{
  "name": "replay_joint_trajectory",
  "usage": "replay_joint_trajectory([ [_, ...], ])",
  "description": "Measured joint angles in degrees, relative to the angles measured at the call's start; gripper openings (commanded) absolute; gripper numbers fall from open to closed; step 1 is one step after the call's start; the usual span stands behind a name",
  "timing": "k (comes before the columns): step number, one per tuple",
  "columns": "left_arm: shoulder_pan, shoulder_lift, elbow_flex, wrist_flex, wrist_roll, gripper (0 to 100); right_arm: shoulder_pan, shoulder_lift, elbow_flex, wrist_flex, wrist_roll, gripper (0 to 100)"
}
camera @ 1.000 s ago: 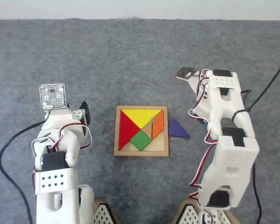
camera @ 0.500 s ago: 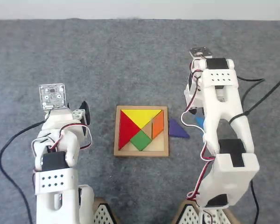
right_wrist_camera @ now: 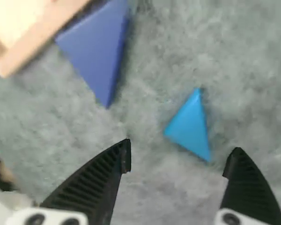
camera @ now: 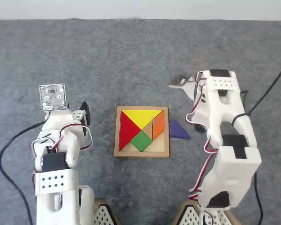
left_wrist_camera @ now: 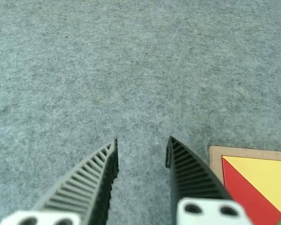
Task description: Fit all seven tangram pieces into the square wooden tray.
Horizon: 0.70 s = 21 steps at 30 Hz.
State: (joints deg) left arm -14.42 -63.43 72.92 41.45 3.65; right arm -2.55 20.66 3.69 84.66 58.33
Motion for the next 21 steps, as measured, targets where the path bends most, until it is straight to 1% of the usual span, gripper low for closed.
replay_joint_trajectory([
  [4,0.00,0.00,0.00,0.00,0.00,16,1.23,2.02,1.93,-6.86,1.41,30.3],
  [8,0.00,0.00,0.00,0.00,0.00,16,1.41,4.40,1.85,-9.05,1.41,30.0],
  [10,0.00,0.00,0.00,0.00,0.00,16,1.41,4.92,1.67,-9.23,1.41,26.2],
  [13,0.00,0.00,0.00,0.00,0.00,16,1.49,5.45,0.79,-9.41,1.14,15.2],
  [15,0.00,0.00,0.00,0.00,0.00,16,1.58,5.45,0.62,-9.85,-1.14,8.7],
  [17,0.00,0.00,0.00,0.00,0.00,16,1.58,5.45,0.62,-10.20,-4.22,4.7],
  [21,0.00,0.00,0.00,0.00,0.00,16,1.58,5.54,0.53,-10.29,-11.25,4.6],
])
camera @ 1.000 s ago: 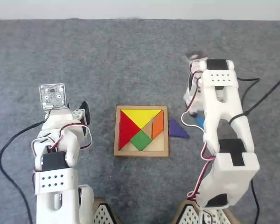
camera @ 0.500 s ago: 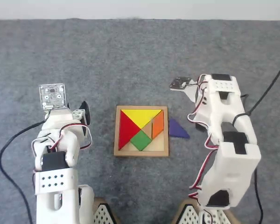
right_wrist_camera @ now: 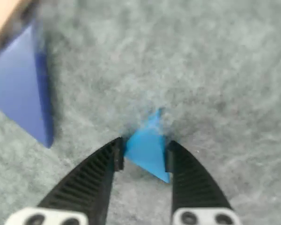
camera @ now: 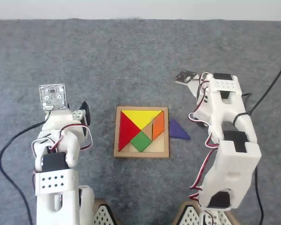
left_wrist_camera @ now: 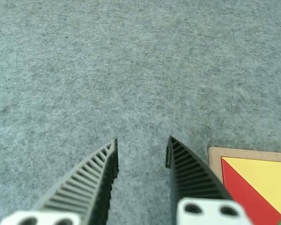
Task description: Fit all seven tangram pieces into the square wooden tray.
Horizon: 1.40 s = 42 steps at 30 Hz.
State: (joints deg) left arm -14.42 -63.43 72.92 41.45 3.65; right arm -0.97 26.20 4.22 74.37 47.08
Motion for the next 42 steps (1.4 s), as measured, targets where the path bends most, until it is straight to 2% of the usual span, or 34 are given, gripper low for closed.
replay_joint_trajectory([
  [5,0.00,0.00,0.00,0.00,0.00,16,-0.26,0.88,-2.73,1.41,-12.92,4.5],
  [13,0.00,0.00,0.00,0.00,0.00,16,-7.56,-2.64,-11.78,15.03,-40.97,3.6],
  [18,0.00,0.00,0.00,0.00,0.00,16,-13.89,-12.92,-12.57,18.90,-48.97,1.3],
  [23,-6.07,4.66,-5.10,0.00,0.00,16,-22.07,-26.37,-6.15,18.11,-49.67,2.4],
  [29,-13.63,25.58,-17.58,0.53,0.00,16,-30.33,-29.63,7.65,9.41,-41.85,2.4],
  [36,-18.46,45.45,-33.14,9.14,0.18,16,-31.56,-29.63,10.73,3.87,-42.37,2.4],
  [42,-16.88,49.67,-35.16,9.76,0.00,16,-31.65,-26.73,10.73,3.43,-43.16,2.4],
])
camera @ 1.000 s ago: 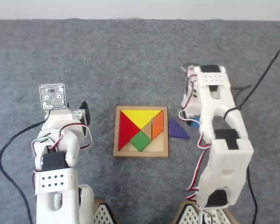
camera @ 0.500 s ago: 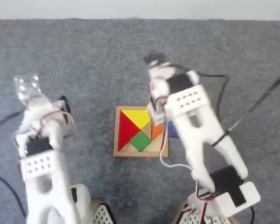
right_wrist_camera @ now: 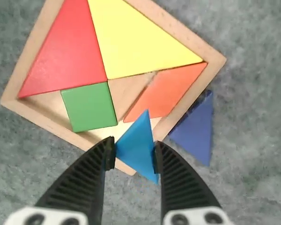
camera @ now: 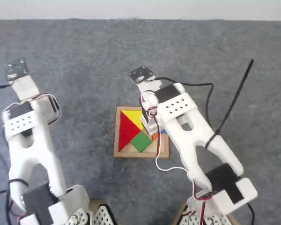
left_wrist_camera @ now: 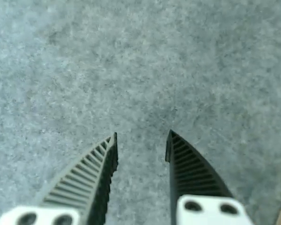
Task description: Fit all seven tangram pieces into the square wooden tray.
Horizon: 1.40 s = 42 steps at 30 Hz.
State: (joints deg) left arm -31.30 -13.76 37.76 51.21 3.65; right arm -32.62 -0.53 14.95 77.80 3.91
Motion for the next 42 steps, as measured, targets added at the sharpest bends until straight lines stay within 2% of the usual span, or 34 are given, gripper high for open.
replay_joint_trajectory([
  [12,-0.18,0.53,-0.44,0.00,0.00,16,-3.16,4.04,0.00,-2.20,-4.66,2.4],
  [20,-7.56,0.62,-2.37,0.00,0.00,16,-3.69,5.36,0.00,-2.20,-7.03,2.4],
  [25,-10.55,0.62,-2.55,0.00,0.09,16,-7.56,7.38,-0.88,-2.20,-10.73,2.4],
  [32,-11.08,4.40,-2.55,-0.70,0.00,16,-10.73,11.08,-4.66,-2.20,-20.84,11.5],
  [42,-10.99,5.19,-2.90,-1.85,0.00,16,-10.73,12.66,-5.80,-5.01,-43.16,11.7],
])
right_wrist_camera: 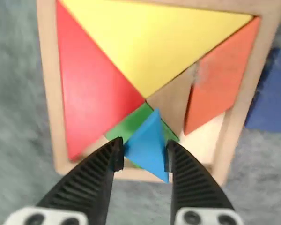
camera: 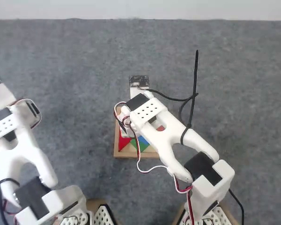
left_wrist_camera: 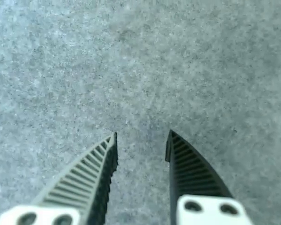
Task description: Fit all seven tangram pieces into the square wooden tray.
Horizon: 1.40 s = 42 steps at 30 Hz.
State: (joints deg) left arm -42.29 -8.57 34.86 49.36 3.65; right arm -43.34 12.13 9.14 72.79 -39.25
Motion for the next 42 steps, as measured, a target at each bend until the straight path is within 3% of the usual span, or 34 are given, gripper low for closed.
replay_joint_trajectory([
  [9,0.00,0.00,0.00,-0.09,0.00,16,-4.22,0.00,-4.57,-2.99,-8.88,16.1],
  [19,0.00,0.00,-2.11,2.37,0.00,16,-6.68,0.00,-4.75,-4.04,-9.67,16.2],
  [23,0.00,0.00,-2.11,2.64,0.00,16,-3.78,0.00,-6.42,-4.04,1.93,15.3],
  [26,0.00,0.00,-2.11,2.64,0.00,16,2.37,0.00,-8.35,-4.04,20.57,1.8],
  [28,0.00,0.00,-2.11,2.64,0.00,17,6.77,0.00,-10.64,-3.96,34.81,2.2],
  [30,0.00,0.00,-2.11,2.64,0.00,17,10.64,-1.14,-12.84,-2.20,43.25,0.6],
  [36,0.00,0.00,-2.11,2.64,0.00,17,10.73,-16.97,-8.35,0.00,49.49,0.7],
  [42,0.00,0.00,-2.11,2.64,0.00,17,4.75,-24.79,20.31,-21.36,56.18,0.7],
])
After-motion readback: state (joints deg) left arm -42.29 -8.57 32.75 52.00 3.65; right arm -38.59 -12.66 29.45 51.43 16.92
